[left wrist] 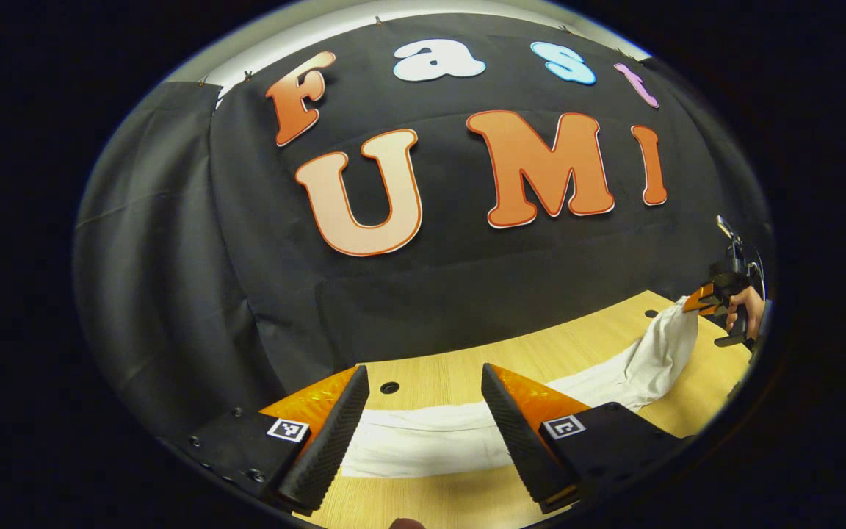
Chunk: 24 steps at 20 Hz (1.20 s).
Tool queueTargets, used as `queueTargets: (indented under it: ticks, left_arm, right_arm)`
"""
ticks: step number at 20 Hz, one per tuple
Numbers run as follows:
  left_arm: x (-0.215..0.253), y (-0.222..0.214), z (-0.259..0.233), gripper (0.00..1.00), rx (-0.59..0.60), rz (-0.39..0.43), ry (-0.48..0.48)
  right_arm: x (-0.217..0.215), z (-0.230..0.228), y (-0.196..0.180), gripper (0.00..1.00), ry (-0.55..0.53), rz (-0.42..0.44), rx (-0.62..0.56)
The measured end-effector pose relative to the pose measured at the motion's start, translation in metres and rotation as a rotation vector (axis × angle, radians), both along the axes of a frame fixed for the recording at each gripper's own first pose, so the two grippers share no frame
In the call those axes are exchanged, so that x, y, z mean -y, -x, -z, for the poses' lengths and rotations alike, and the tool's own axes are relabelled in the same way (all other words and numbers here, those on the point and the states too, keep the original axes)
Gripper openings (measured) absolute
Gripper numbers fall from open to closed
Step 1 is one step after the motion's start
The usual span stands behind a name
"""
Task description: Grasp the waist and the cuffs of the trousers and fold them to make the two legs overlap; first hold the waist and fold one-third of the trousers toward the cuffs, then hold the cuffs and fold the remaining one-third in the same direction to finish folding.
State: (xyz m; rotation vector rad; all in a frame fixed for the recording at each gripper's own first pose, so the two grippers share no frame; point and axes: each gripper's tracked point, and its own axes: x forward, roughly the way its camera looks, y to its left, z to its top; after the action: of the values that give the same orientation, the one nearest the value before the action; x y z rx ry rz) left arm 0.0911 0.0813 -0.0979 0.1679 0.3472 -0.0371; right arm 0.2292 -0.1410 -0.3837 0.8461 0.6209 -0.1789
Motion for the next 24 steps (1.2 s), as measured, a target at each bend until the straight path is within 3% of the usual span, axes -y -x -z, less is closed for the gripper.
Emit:
queueTargets:
  ticks: [5,12,19,24]
  left_arm:
    - [-0.029,-0.001,0.019,0.98,-0.011,0.000,0.025]
    - [-0.049,-0.004,0.054,0.97,-0.059,0.057,0.063]
    - [-0.082,0.002,0.090,0.98,-0.109,0.070,0.087]
    - [-0.116,0.002,0.134,1.00,-0.189,0.008,0.136]
  right_arm:
    - [0.001,-0.001,-0.003,0.08,0.009,-0.021,0.051]
    - [0.001,0.001,-0.002,0.08,0.050,-0.124,0.094]
    - [0.003,-0.001,0.001,0.08,0.072,-0.265,0.099]
    - [0.006,-0.003,0.003,0.08,0.086,-0.389,0.051]
